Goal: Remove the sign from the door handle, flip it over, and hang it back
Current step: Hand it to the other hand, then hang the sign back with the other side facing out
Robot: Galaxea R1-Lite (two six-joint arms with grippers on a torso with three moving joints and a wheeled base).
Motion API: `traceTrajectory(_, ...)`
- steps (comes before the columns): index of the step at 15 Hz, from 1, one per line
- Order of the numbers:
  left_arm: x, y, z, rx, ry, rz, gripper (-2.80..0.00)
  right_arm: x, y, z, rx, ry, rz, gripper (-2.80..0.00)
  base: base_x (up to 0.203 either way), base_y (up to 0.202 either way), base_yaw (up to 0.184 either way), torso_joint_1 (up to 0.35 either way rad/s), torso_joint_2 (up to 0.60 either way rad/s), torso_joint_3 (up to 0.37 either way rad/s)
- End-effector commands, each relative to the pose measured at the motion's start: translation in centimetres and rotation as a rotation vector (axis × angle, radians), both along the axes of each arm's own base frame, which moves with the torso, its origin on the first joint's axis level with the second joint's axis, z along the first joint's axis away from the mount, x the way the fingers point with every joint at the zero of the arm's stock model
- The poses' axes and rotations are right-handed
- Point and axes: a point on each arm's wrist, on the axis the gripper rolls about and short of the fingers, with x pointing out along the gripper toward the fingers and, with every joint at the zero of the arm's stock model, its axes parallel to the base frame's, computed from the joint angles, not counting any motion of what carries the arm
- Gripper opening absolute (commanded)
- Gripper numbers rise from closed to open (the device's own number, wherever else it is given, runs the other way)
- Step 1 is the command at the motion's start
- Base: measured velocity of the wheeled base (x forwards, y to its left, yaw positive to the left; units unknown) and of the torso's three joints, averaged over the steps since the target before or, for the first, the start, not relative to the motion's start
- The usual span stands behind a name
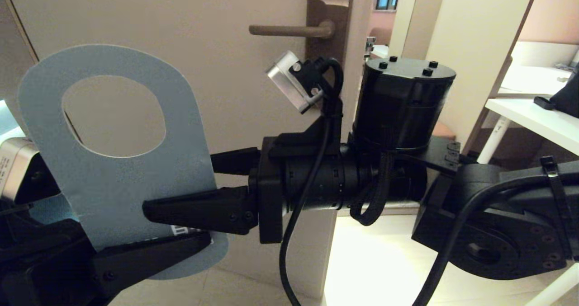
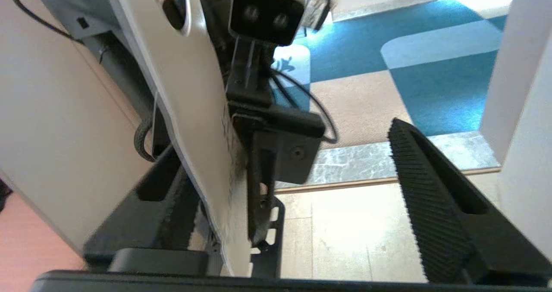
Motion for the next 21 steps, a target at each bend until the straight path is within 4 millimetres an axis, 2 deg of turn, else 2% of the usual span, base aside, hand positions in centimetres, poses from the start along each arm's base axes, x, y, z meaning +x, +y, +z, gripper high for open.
traceTrajectory(1,-0.4,0.3,0.0,-0.005,-0.003,-0.004,-2.80,-0.3,-1.4,0.8,0.015,-0.010,-0.012,0.00,0.000,0.000,0.000,0.000,0.00,0.000)
traceTrajectory(5,-0.4,0.7,0.0,-0.008,-0.009,0.027,-2.80,-1.6,-3.8,1.5,0.016,-0.013,-0.034,0.00,0.000,0.000,0.000,0.000,0.00,0.000)
traceTrajectory(9,-0.9,1.5,-0.1,-0.012,-0.021,0.066,-2.80,-2.0,-8.4,2.5,0.034,-0.034,-0.129,0.00,0.000,0.000,0.000,0.000,0.00,0.000)
traceTrajectory(11,-1.3,1.8,-0.1,-0.016,-0.032,0.068,-2.80,-2.3,-10.8,2.6,0.035,-0.050,-0.235,0.00,0.000,0.000,0.000,0.000,0.00,0.000)
traceTrajectory(12,-1.5,1.8,0.0,-0.020,-0.041,0.069,-2.80,-2.3,-11.8,2.5,0.033,-0.065,-0.302,-2.21,0.000,0.000,0.000,0.000,0.00,0.000)
traceTrajectory(13,-1.6,1.9,0.1,-0.024,-0.048,0.073,-2.80,-2.4,-12.6,2.6,0.032,-0.079,-0.354,-2.80,0.000,0.000,0.000,0.000,0.00,0.000)
traceTrajectory(16,-2.1,2.2,0.7,-0.043,-0.082,0.079,-2.80,-2.9,-14.0,2.1,0.009,-0.111,-0.563,-2.80,0.000,0.000,0.000,0.000,0.00,0.000)
traceTrajectory(21,-2.3,3.2,0.9,-0.049,-0.109,0.151,-2.80,-4.7,-16.5,0.7,-0.107,-0.206,-0.919,-2.80,0.000,0.000,0.000,0.000,0.00,0.000)
